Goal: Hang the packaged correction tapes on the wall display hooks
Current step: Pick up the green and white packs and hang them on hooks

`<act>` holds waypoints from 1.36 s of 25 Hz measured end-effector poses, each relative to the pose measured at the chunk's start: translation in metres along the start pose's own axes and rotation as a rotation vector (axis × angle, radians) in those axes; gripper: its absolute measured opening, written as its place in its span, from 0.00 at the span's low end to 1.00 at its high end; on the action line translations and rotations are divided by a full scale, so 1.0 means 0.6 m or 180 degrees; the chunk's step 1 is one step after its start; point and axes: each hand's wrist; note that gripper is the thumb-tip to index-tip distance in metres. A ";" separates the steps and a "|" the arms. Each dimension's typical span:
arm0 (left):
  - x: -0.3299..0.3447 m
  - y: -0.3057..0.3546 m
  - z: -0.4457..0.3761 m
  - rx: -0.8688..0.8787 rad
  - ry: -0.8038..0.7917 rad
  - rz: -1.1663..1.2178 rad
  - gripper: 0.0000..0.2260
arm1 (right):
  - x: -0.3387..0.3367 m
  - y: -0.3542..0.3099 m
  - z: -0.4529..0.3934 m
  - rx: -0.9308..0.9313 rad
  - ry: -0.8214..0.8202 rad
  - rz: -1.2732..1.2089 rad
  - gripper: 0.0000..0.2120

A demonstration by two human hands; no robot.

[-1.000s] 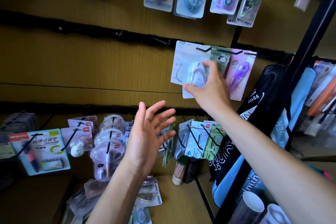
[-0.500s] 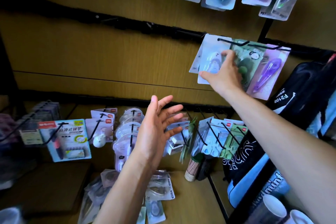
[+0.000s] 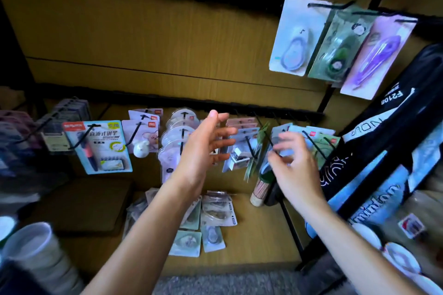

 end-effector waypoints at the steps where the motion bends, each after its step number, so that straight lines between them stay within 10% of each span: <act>1: 0.000 -0.009 0.005 -0.0076 0.0002 -0.0096 0.19 | 0.018 0.031 0.031 0.0103 -0.0238 0.0053 0.14; 9: -0.046 -0.224 0.053 -0.0805 0.0343 -0.1385 0.10 | 0.150 0.273 0.171 0.1479 -0.1703 0.0645 0.11; 18: -0.230 -0.505 0.071 -0.2264 0.0606 -0.2958 0.23 | 0.261 0.424 0.197 0.1957 -0.2509 0.0915 0.12; 34: -0.261 -0.636 -0.107 -0.1018 0.0749 -0.4729 0.27 | 0.291 0.538 0.286 0.2268 -0.2612 0.1038 0.07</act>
Point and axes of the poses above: each hand's wrist, its own z-axis away from the middle knuckle, its own x-axis out of the palm, y = z × x, and after that the axes turned 4 degrees about z, right-handed
